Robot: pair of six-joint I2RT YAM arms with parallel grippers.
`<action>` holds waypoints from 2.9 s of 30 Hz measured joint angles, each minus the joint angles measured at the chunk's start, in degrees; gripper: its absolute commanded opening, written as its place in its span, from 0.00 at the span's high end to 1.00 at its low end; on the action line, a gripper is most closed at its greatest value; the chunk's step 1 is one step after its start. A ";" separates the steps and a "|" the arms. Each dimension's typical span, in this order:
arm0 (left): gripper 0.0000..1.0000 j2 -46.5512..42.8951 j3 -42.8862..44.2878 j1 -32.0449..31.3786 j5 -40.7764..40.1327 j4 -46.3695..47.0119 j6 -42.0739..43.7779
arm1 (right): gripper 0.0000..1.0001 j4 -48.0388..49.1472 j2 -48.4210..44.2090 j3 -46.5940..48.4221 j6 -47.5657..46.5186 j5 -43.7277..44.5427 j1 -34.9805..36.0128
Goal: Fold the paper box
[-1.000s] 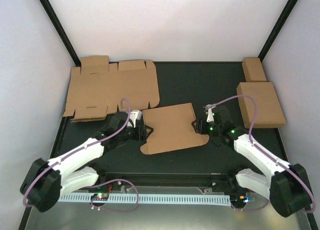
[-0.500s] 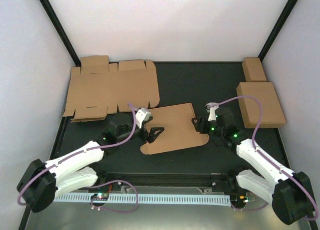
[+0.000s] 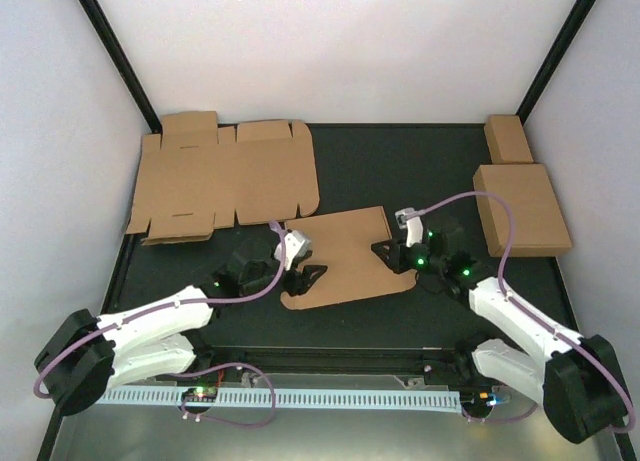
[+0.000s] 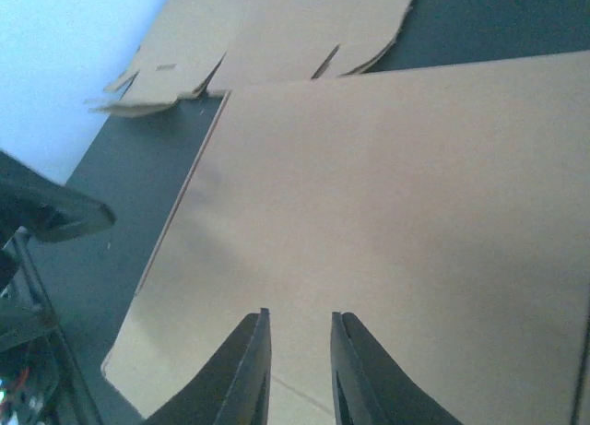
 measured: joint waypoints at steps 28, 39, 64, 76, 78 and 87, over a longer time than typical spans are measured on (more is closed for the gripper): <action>0.54 3.28 -8.66 0.04 -2.89 8.70 -8.09 | 0.95 9.40 10.05 -3.80 3.04 -2.78 1.16; 0.01 4.20 0.76 -4.13 3.85 12.15 15.52 | 0.95 8.31 8.85 -3.67 2.62 -1.64 1.16; 0.01 18.82 6.75 -14.75 -0.96 21.09 49.27 | 0.95 2.71 3.76 -1.31 1.14 0.76 1.16; 0.01 25.20 13.90 -17.22 -3.21 16.85 54.42 | 0.95 2.51 3.26 -1.31 1.14 0.92 1.16; 0.01 26.10 14.58 -17.46 -3.65 16.39 54.75 | 0.95 2.40 3.04 -1.31 1.14 1.07 1.16; 0.01 28.15 16.98 -18.73 -5.42 15.41 54.73 | 0.95 1.95 2.91 -1.09 1.11 1.68 1.16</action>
